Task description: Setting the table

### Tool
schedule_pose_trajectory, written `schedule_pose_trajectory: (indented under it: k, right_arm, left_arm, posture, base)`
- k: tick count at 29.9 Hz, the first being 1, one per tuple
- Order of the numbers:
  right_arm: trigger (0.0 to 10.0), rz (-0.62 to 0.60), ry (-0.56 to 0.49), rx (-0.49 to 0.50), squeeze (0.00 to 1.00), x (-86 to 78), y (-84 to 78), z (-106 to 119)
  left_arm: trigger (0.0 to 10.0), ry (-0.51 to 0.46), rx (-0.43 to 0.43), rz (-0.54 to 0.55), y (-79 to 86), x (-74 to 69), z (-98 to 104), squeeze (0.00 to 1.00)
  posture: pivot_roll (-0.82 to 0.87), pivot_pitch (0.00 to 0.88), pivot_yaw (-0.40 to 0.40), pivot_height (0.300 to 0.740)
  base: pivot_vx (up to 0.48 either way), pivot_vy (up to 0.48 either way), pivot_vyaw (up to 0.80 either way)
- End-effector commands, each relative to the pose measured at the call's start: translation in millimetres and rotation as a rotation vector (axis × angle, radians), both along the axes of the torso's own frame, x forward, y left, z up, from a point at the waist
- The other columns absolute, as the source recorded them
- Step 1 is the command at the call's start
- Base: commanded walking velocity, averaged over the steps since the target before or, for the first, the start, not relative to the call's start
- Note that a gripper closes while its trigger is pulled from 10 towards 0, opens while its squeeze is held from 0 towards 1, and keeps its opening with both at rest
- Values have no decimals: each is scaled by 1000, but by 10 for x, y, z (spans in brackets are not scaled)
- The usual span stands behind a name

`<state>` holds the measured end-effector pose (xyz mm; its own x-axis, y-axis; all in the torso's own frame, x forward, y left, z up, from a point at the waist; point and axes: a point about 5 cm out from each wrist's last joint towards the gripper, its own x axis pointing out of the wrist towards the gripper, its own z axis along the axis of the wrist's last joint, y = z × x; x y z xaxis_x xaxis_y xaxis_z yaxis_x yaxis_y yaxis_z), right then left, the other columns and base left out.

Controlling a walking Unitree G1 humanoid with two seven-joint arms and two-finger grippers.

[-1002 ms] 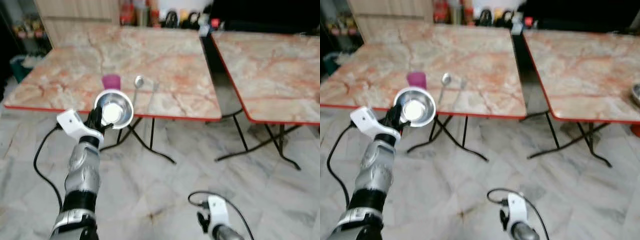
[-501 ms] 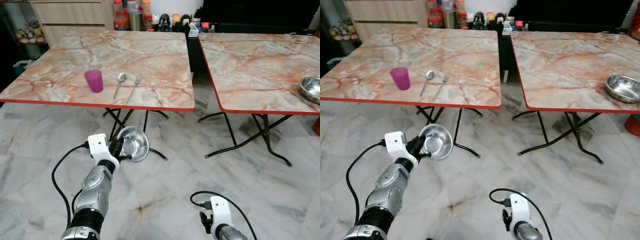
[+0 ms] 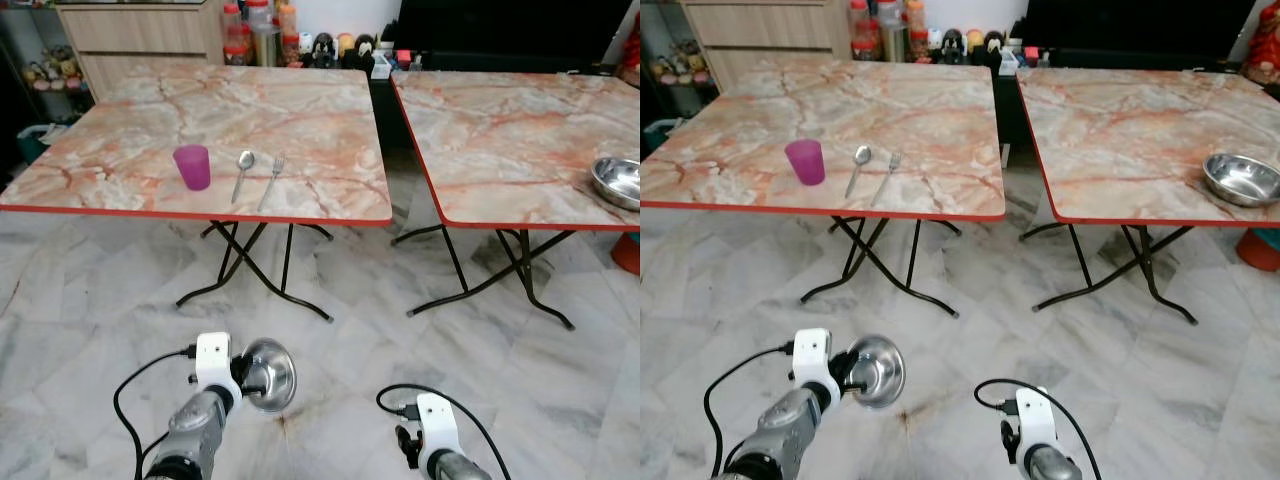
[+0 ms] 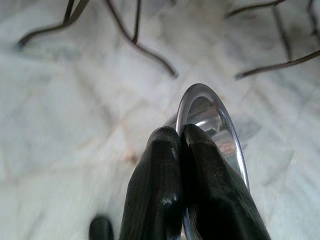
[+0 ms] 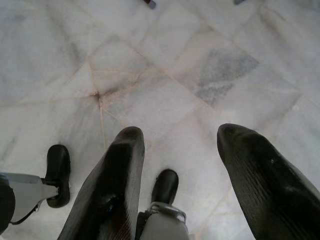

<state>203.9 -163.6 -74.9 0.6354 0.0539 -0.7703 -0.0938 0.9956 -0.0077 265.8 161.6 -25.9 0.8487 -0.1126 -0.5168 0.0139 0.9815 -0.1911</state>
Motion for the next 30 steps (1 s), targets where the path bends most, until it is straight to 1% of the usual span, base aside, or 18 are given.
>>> schedule_pose_trajectory:
  k: [1,2,4,5,7,13,21,23,24,27,30]
  right_arm:
    - [10000,18,-3,-14,0,17,-9,10]
    - [10000,18,-3,-14,0,17,-9,10]
    - [10000,-1,-8,-3,0,28,-23,17]
    - [10000,-1,-8,-3,0,28,-23,17]
    - [10000,-14,-9,3,0,34,-42,22]
    - [10000,-17,-6,7,0,21,-45,15]
    - [10000,8,-6,-13,0,13,-48,12]
    - [10000,8,-12,-9,0,23,-35,17]
    - [10000,-14,-9,8,0,19,-32,14]
    - [10000,-13,-8,6,0,20,-34,14]
    - [10000,-7,-7,3,0,24,-36,16]
  left_arm:
    - [10000,82,25,19,34,-146,-137,0]
    - [10000,82,25,19,34,-146,-137,0]
    - [10000,121,17,33,31,-246,-219,0]
    - [10000,121,17,33,31,-246,-219,0]
    - [10000,158,16,57,35,-328,-282,0]
    - [10000,186,23,64,49,-382,-324,0]
    - [10000,193,24,80,79,-389,-329,0]
    - [10000,188,26,89,95,-387,-325,0]
    - [10000,173,9,109,105,-373,-312,0]
    - [10000,152,-18,133,112,-349,-291,0]
    - [10000,140,-23,143,120,-342,-282,0]
  posture:
    - [111,83,-38,740]
    - [111,83,-38,740]
    - [101,83,-35,740]
    - [101,83,-35,740]
    - [98,82,-37,740]
    - [98,84,-37,740]
    - [98,84,-37,740]
    - [96,84,-32,740]
    - [99,85,-33,740]
    - [105,85,-38,740]
    - [105,88,-40,740]
  base:
    - [330,0,506]
    - [330,0,506]
    - [330,0,-253]
    - [334,0,0]
    - [332,0,0]
    - [334,0,0]
    - [334,0,0]
    - [336,0,641]
    - [334,0,0]
    - [336,0,0]
    - [339,0,0]
